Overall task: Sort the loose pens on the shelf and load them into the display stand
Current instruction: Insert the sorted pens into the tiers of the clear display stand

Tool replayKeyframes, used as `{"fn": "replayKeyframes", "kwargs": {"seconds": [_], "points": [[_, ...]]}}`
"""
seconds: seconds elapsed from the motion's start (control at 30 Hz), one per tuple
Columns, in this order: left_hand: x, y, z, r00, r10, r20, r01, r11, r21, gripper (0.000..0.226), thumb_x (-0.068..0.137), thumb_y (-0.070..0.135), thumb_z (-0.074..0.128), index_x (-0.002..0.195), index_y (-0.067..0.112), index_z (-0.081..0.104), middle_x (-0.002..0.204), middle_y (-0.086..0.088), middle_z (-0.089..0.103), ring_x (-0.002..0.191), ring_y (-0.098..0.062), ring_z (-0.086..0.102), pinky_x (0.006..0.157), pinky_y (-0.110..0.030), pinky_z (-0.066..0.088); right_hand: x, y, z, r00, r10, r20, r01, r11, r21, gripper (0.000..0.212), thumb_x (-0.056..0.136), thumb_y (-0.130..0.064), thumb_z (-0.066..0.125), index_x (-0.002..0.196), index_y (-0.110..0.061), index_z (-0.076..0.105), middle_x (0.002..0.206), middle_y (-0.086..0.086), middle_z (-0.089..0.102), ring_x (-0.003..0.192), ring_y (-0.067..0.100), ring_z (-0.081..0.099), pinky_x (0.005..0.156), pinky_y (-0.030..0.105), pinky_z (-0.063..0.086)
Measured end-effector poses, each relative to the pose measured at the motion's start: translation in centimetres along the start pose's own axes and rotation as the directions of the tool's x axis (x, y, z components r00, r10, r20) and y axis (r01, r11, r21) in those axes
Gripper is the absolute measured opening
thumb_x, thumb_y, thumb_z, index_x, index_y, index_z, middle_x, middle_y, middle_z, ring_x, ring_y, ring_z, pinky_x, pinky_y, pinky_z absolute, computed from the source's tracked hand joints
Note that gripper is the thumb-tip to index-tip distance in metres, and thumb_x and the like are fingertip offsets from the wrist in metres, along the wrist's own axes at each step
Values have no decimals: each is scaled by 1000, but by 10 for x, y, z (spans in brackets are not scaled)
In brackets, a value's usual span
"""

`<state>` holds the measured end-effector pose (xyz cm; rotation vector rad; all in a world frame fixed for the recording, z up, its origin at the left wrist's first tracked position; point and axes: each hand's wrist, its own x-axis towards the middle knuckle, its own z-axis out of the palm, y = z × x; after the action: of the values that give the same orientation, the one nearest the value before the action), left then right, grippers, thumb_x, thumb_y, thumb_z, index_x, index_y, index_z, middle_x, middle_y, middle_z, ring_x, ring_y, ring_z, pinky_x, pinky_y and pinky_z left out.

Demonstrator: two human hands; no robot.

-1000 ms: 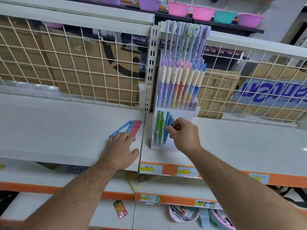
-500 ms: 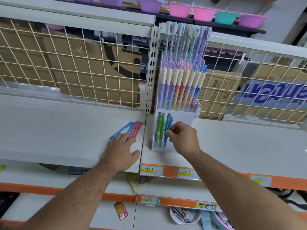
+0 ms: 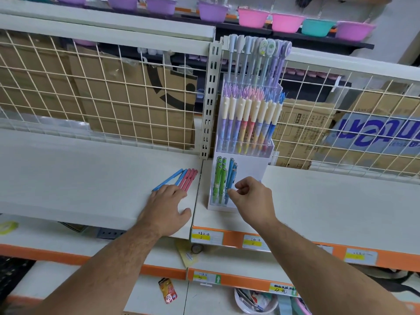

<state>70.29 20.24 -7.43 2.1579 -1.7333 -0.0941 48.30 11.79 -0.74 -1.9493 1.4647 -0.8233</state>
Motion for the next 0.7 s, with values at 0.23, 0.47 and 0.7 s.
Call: {"fn": "replayKeyframes", "kwargs": {"seconds": [0.23, 0.47, 0.7], "points": [[1, 2, -1, 1000, -6, 7, 5, 1000, 9, 49, 90, 49, 52, 134, 30, 50, 136, 12, 44, 129, -11, 33, 113, -32, 31, -14, 13, 8, 1000, 6, 3, -6, 1000, 18, 11, 86, -29, 72, 84, -21, 65, 76, -10, 67, 73, 4, 62, 61, 15, 42], [3, -6, 0, 997, -38, -74, 27, 989, -146, 36, 85, 40, 58, 119, 27, 54, 122, 10, 51, 115, -13, 42, 103, -33, 41, -43, 4, 36, 1000, -4, 7, 4, 999, 39, 12, 87, -26, 70, 76, -24, 64, 68, -12, 65, 66, 2, 60, 61, 20, 44], [19, -35, -11, 934, -291, -208, 229, 933, -278, 43, 89, 32, 62, 128, 16, 51, 127, -1, 55, 118, -20, 47, 98, -40, 47, -53, -39, 93, 995, -67, 68, 71, 996, -60, 8, 90, -30, 65, 85, -25, 65, 77, -9, 66, 74, 11, 61, 69, 29, 51]]}}
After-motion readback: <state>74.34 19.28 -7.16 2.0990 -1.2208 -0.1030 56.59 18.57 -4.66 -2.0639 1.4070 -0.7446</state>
